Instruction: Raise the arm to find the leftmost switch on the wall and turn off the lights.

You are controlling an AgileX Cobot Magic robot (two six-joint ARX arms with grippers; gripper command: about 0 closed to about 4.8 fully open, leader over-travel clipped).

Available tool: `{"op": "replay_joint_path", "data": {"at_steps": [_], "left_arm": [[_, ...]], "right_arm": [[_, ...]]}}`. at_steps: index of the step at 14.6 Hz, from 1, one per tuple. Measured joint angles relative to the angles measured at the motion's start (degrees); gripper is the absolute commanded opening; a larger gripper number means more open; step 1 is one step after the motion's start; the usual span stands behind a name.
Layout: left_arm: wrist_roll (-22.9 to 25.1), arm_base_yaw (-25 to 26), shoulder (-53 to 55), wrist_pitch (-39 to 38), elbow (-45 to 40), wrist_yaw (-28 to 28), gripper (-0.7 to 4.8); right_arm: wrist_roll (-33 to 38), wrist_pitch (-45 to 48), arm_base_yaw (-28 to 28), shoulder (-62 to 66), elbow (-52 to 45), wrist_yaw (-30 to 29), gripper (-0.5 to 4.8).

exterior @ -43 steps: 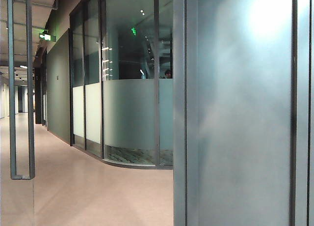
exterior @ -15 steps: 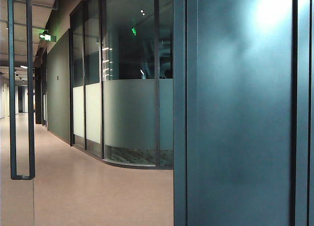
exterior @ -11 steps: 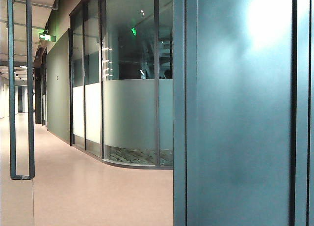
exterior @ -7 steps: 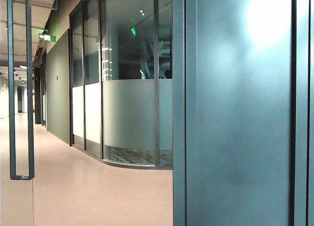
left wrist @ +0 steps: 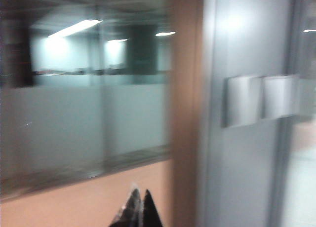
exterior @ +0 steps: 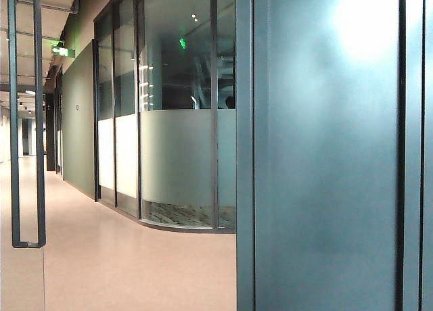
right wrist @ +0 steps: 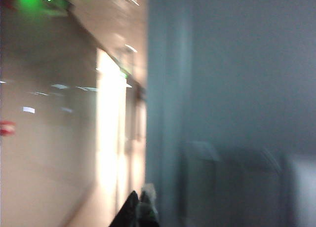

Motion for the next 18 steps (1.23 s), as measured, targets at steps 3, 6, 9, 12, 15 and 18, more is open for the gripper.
{"op": "replay_joint_path", "data": {"at_steps": [3,6,9,12,15,18], "left_arm": [[2.23,0.04,-8.85,2.99,-15.21,-9.25,-0.05],[0.66,0.04,-20.04,7.82,-37.03,-7.19,-0.05],[-2.08,0.09,-32.5,5.7,-55.54,-8.41,-0.05],[-1.46,0.07,-43.58,7.58,-64.94,-9.11,-0.05],[-1.16,0.09,-53.16,7.65,-72.08,-10.62,-0.05],[-3.28,0.07,-57.9,4.94,-75.3,-10.71,-0.05]], "right_arm": [[0.17,4.33,-0.07,-11.74,-17.84,3.93,-0.01],[0.2,5.99,-0.07,-23.15,-36.46,3.93,-0.01],[0.2,8.94,-0.09,-36.15,-55.76,4.2,-0.01],[0.2,7.54,-0.15,-45.62,-66.64,11.34,-0.01],[0.2,4.39,-0.15,-52.41,-72.28,12.31,-0.01],[0.2,1.6,-0.13,-54.88,-73.07,15.19,-0.01]]}}
